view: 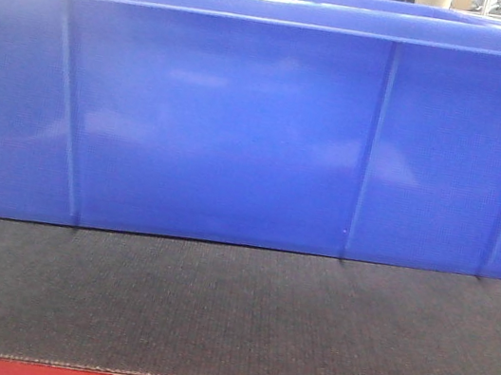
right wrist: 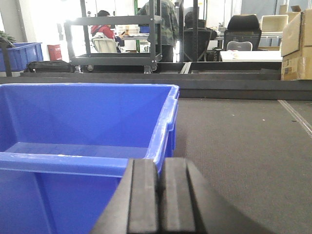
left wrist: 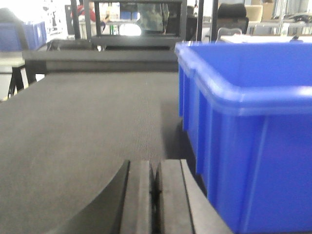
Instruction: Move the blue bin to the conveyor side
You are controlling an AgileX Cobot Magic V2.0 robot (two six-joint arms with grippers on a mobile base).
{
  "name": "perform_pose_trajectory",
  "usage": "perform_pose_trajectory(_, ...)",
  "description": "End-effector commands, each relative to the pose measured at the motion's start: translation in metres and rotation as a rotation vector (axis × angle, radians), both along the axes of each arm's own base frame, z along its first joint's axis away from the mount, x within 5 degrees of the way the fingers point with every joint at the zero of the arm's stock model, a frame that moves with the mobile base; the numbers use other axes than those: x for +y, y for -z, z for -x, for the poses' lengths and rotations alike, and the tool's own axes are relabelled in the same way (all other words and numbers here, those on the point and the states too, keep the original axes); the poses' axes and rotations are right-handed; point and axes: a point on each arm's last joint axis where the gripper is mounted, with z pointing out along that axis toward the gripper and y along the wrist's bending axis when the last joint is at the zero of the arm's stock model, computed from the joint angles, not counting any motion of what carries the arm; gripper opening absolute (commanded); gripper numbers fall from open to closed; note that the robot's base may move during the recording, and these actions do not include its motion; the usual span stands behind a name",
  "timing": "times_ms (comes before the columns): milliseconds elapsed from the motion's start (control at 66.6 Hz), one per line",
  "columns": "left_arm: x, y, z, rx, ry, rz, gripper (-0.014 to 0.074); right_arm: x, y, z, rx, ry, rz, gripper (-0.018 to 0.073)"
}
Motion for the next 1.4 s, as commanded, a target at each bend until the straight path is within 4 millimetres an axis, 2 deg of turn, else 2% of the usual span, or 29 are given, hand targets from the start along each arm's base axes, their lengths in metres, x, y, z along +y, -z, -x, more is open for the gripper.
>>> perform_pose_trajectory(0,0.0,-0.002,0.0,-0.049,-0.003,-0.001,-0.0017,-0.001,-0.003,0.001,-0.033,0.004,0.005,-0.0076)
perform_pose_trajectory(991,0.0,-0.003,0.0,-0.068,-0.004,-0.003,-0.0017,-0.001,-0.002,0.001,-0.03,0.006,0.005,-0.0076)
perform_pose_trajectory(1141,0.0,-0.003,0.0,-0.068,-0.004,-0.003,-0.0017,-0.002,0.01,-0.003,0.004,0.064,0.017,-0.0076)
perform_pose_trajectory(1381,0.0,-0.003,0.0,-0.068,-0.004,-0.003,-0.0017,-0.008,0.04,-0.013,0.02,0.201,0.047,-0.0076)
